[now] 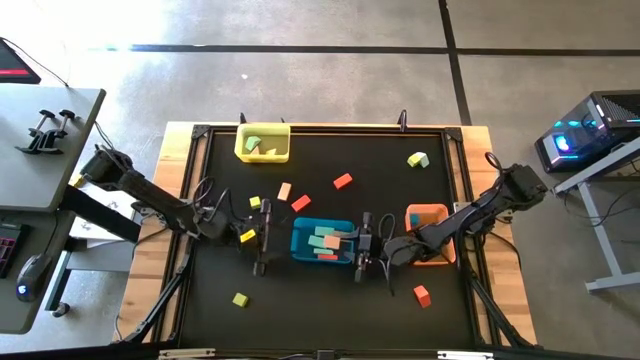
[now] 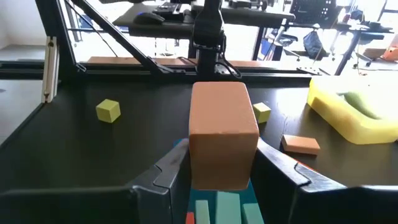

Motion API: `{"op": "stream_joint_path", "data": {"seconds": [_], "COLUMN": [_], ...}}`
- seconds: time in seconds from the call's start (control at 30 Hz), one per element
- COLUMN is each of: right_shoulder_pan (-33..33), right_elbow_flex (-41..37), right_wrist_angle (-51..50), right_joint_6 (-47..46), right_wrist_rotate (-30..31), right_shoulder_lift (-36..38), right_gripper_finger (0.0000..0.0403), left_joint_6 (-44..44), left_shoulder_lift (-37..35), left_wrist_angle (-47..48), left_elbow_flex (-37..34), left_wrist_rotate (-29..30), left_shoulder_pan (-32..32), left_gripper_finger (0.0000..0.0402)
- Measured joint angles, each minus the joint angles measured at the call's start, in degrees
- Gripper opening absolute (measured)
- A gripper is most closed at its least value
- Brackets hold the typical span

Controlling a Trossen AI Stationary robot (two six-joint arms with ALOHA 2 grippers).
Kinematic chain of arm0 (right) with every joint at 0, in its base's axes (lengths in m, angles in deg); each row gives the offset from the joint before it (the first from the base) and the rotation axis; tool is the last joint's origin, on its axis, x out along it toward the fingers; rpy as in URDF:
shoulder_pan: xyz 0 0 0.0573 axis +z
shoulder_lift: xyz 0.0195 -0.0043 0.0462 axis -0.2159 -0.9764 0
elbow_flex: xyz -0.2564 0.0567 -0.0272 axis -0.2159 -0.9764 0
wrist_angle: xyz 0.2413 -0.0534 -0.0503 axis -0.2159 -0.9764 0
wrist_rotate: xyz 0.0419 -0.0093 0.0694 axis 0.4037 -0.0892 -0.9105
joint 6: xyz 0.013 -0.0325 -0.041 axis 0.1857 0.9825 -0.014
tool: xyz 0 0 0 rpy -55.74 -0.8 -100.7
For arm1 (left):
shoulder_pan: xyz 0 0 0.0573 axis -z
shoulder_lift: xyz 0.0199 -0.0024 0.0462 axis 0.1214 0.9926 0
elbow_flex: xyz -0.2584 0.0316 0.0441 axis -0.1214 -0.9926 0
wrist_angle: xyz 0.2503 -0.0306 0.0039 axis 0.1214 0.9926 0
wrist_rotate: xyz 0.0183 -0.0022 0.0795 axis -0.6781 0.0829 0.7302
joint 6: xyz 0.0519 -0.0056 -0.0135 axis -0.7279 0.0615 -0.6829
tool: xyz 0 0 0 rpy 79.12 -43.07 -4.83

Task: Sort blocks by size
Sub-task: Put the light orange triangular block into the yellow bin

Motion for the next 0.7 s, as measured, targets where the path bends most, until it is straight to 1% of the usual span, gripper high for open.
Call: {"op": "stream_joint_path", "data": {"seconds": [0.17, 0.4, 0.6, 0.7], "right_shoulder_pan": [0.0, 0.0, 0.0, 0.0], "right_elbow_flex": [0.0, 0.0, 0.0, 0.0], "right_wrist_angle": [0.4, 0.5, 0.5, 0.5], "right_joint_6": [0.1, 0.0, -0.2, -0.3], "right_wrist_rotate": [0.0, 0.0, 0.0, -0.1], "right_shoulder_lift": [0.0, 0.0, 0.0, 0.0], "right_gripper_finger": [0.0134, 0.0134, 0.0134, 0.0134], "left_joint_6": [-0.1, -0.9, -1.7, -4.0], "left_shoulder_lift": [0.0, 0.3, 0.3, 0.2], "left_wrist_angle": [-1.2, -1.3, -0.7, 1.6], "left_elbow_flex": [0.0, 0.0, 1.4, 3.4], "left_wrist_rotate": [0.0, -1.3, 3.5, 3.7], "left_shoulder_pan": [-0.7, -0.8, -0.4, 0.0], "left_gripper_finger": [0.0271, 0.0273, 0.0273, 0.0273]}}
